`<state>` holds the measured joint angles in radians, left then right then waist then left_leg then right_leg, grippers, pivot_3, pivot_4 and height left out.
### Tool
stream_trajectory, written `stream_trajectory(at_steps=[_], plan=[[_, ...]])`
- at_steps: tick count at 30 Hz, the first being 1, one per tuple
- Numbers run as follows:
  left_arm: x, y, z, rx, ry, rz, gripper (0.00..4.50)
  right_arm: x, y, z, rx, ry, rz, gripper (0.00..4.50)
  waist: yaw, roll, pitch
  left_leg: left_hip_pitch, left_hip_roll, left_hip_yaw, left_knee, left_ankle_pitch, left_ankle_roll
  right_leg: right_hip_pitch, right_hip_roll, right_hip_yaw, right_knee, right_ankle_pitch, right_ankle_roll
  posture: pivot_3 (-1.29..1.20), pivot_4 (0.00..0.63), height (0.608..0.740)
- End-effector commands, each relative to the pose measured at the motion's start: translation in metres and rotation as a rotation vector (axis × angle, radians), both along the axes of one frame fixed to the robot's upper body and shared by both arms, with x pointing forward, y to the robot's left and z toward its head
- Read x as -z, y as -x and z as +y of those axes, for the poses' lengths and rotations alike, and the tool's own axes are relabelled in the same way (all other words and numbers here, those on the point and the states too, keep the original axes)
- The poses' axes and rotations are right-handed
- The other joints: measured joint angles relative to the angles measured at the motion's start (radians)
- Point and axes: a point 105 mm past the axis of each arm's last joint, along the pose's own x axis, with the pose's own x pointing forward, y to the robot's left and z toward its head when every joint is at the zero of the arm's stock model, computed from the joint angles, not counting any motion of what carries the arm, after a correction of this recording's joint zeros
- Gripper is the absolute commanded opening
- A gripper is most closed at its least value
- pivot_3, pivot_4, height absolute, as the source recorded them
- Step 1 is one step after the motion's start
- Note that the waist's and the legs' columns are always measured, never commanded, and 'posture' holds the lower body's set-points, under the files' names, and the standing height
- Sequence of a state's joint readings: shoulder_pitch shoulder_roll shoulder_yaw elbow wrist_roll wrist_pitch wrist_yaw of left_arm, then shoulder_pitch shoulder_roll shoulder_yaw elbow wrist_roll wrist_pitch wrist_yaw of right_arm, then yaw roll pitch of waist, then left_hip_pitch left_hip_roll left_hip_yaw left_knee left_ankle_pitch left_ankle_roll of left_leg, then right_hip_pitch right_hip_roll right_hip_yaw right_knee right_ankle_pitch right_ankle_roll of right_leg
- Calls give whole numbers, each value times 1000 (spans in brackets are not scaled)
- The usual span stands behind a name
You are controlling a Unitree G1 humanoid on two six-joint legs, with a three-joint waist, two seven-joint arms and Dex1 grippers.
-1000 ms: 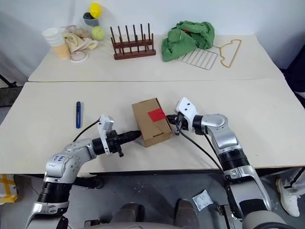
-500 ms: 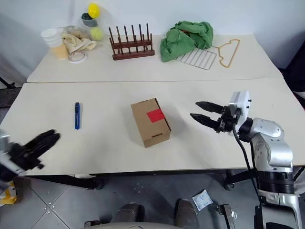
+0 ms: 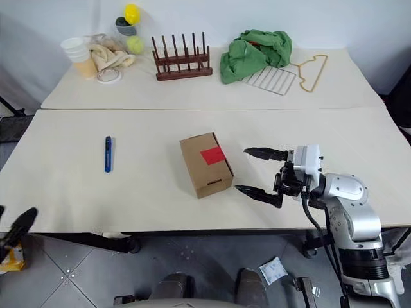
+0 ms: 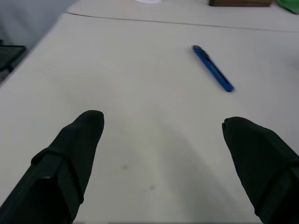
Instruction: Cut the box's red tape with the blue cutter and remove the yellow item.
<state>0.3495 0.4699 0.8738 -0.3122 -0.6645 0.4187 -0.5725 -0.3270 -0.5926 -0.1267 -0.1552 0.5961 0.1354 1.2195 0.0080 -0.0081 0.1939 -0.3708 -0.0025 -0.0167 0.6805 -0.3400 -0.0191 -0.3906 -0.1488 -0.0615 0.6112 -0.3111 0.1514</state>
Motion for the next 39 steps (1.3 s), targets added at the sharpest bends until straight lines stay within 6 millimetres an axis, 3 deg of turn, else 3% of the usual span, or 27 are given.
stream_trajectory(at_steps=[1, 4, 7, 12, 20, 26, 31, 39], plan=[[-7, -40, -29, -58, 63, 13, 4483, -17, -1, -8, 19, -3, -60, 4500, 12, 0, 0, 0, 0, -1, 0, 0, 0, 0, 0, 0, 1, 0, 0, 0, 150, 740], [-5, -65, -53, -60, 112, 70, 4483, -20, -1, -8, 21, -2, -61, 4500, 10, -2, -1, 0, 0, -1, 1, 0, 0, -1, 1, 1, 6, 1, 0, 0, 150, 740], [-9, -96, -61, -183, 151, 76, 4483, -22, 0, -8, 18, 3, -54, 4500, 13, -2, -1, 1, 0, 0, 1, -1, -1, -2, 1, 0, 8, 1, 0, 0, 150, 740], [2, -126, -86, -198, 182, 165, 4483, -23, 4, -5, 9, 4, -46, 4500, 10, -3, -2, 1, 0, 4, 2, -1, -1, -2, 1, -1, 8, 1, 1, 0, 150, 740], [15, -160, -93, -234, 104, 251, 4483, -24, 6, 1, 14, -17, -48, 4500, 18, -3, -1, 0, 0, 7, 2, 0, -1, -2, 2, -1, 7, 1, 1, 0, 150, 740], [30, -165, -94, -211, 94, 340, 4483, -26, 4, 2, 32, -39, -49, 4500, 17, -3, -2, 1, -1, 7, 2, 1, -2, -1, 1, -1, 7, 1, 1, 0, 150, 740], [37, -165, -96, -185, 52, 379, 3370, -27, 3, 3, 42, -55, -60, 4500, 19, -2, -2, 1, -1, 7, 2, 2, -2, -1, 1, -1, 8, 1, 1, 0, 150, 740], [55, -155, -87, -227, 37, 431, 984, -26, 3, 2, 50, -53, -60, 4500, 19, -1, -2, 1, -1, 6, 2, 2, -2, -1, 1, -1, 8, 1, 1, 0, 150, 740]])
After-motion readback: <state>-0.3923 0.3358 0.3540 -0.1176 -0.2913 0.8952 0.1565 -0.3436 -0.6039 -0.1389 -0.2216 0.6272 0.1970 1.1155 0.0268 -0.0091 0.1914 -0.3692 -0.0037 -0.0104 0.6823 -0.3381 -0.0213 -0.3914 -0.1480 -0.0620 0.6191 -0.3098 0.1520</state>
